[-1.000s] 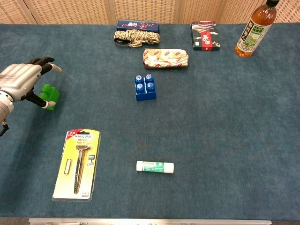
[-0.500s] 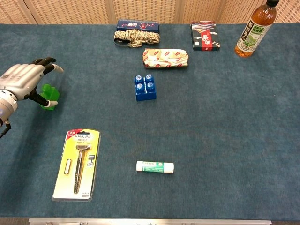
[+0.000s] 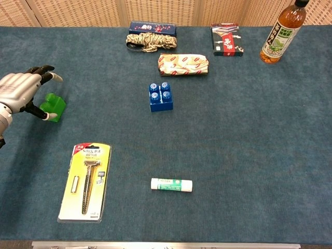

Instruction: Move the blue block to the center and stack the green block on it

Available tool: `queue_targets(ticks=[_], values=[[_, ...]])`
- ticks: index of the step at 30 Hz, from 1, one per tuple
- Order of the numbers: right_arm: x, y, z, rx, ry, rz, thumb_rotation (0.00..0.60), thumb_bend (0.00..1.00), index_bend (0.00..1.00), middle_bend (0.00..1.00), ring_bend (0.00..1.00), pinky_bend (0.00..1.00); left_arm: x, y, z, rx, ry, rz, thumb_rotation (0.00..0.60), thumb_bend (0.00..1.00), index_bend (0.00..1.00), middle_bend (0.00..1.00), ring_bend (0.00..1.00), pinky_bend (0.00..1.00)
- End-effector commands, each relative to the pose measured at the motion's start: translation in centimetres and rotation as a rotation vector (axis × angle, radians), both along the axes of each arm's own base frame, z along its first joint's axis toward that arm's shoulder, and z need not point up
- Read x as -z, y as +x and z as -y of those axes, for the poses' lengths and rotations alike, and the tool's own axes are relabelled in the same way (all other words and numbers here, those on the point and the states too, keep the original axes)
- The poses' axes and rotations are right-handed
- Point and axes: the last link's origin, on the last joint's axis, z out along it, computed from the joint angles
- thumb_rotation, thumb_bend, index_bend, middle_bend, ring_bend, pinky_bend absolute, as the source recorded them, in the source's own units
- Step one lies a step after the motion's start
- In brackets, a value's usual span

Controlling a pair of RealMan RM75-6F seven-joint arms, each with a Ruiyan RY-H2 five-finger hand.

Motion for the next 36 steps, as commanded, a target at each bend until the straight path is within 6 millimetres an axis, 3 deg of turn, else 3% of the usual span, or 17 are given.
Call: queue_targets(ticks=[1,25,36], values=[[0.0,0.0,0.0,0.000,0.000,0.000,0.600,0.23,0.21,0.17,0.00,0.10,-0.4,-0.3,-0.1,-0.003,0.008,-0.006,0.600,0.14,0.18,0.06,0.06,0.20],[0.1,0.0,0.1,0.007,0.005,-0.002,0.600,0.23,0.21,0.17,0.00,0.10,-2.9,-3.8,0.0,-0.095,0.073,-0.030,0.600,0.14,0.18,0.06,0.06,0.20],[0.1,0.0,0.1,0.009,0.005,-0.001,0.600,0.23,0.21,0.17,0.00,0.10,-2.7,-2.9,-0.1,-0.083,0.026,-0.013,0.600,0.14,0.20,0.06,0.06,0.20]])
